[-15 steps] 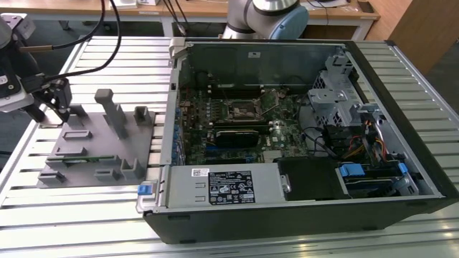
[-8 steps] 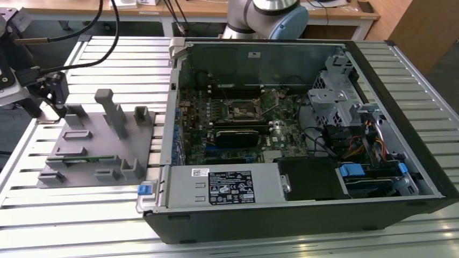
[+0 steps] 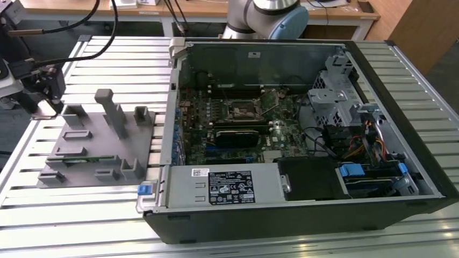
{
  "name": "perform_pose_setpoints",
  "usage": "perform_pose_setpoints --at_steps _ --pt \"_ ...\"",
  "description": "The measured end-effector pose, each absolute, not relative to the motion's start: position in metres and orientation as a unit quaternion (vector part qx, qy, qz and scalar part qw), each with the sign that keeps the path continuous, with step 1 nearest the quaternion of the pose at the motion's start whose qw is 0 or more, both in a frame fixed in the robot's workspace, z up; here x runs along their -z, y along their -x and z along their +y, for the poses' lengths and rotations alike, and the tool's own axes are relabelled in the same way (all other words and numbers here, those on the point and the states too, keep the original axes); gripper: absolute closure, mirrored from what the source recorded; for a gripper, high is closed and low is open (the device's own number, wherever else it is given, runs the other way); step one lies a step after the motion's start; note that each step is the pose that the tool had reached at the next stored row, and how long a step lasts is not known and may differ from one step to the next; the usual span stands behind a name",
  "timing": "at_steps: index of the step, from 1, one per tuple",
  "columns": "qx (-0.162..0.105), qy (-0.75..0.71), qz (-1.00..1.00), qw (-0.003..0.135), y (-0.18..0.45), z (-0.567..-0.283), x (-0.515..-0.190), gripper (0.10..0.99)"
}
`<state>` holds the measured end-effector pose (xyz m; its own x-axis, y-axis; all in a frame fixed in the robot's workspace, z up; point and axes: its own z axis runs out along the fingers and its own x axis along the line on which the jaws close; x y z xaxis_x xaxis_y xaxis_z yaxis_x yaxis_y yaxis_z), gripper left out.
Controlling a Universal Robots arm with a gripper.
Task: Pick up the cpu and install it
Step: 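Pick up the cpu and move it towards the insertion slot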
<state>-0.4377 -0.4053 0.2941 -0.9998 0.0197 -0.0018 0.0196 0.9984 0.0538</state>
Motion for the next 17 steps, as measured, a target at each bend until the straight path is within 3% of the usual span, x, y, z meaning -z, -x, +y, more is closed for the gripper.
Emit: perform_pose_setpoints --at_steps 17 --pt "-0.025 -0.010 1.000 0.001 0.438 -0.404 -0.336 0.561"
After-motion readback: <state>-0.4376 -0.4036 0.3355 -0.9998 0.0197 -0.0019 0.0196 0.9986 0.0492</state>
